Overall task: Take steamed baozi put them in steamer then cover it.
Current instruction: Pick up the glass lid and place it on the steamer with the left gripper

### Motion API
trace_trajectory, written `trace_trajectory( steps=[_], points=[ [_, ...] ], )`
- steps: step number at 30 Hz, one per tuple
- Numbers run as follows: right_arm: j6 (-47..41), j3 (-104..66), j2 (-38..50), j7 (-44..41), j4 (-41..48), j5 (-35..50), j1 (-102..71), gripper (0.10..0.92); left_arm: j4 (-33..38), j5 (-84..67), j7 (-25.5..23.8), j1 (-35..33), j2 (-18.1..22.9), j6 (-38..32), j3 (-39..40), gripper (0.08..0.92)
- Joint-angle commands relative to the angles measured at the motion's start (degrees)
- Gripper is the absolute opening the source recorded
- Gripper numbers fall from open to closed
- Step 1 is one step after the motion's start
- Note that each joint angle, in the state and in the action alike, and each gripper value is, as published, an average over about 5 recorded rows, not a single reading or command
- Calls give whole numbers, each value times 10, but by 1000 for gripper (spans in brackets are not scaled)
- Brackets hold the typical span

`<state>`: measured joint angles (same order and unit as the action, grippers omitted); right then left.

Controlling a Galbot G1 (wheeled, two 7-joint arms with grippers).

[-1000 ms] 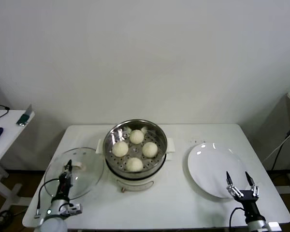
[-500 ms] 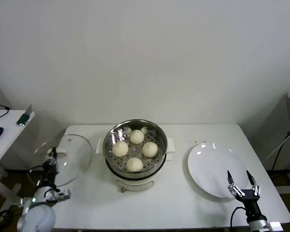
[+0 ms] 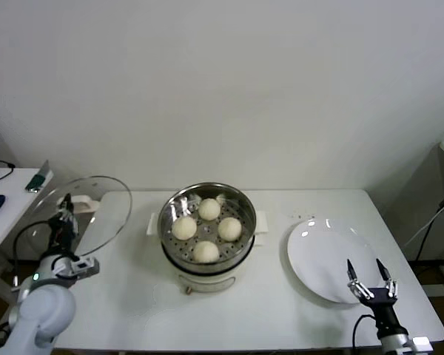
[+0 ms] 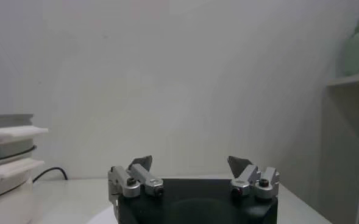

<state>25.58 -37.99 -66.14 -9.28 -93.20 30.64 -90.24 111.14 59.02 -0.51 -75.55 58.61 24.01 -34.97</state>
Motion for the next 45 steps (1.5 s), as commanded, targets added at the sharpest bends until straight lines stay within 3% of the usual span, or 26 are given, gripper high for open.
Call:
trace_trajectory(
  steps=[1,10,18,29,38,45],
  points=[
    [-1,3,1,-1,1,-3,3,823,133,19,-81,37,-7,105,112,133],
    [0,8,5,-2,7,-5,11,823,142,117,-120,70,67,138,233,133],
    [6,12,6,-4,18,-4,16,823,92,202,-134,104,158,149,317,133],
    [15,18,8,-5,31,-3,22,823,17,250,-137,145,246,165,368,133],
    [21,17,14,-5,37,0,23,823,-25,291,-137,152,285,169,386,133],
    [27,18,15,-4,44,1,25,823,-53,320,-132,147,291,163,380,133]
  ],
)
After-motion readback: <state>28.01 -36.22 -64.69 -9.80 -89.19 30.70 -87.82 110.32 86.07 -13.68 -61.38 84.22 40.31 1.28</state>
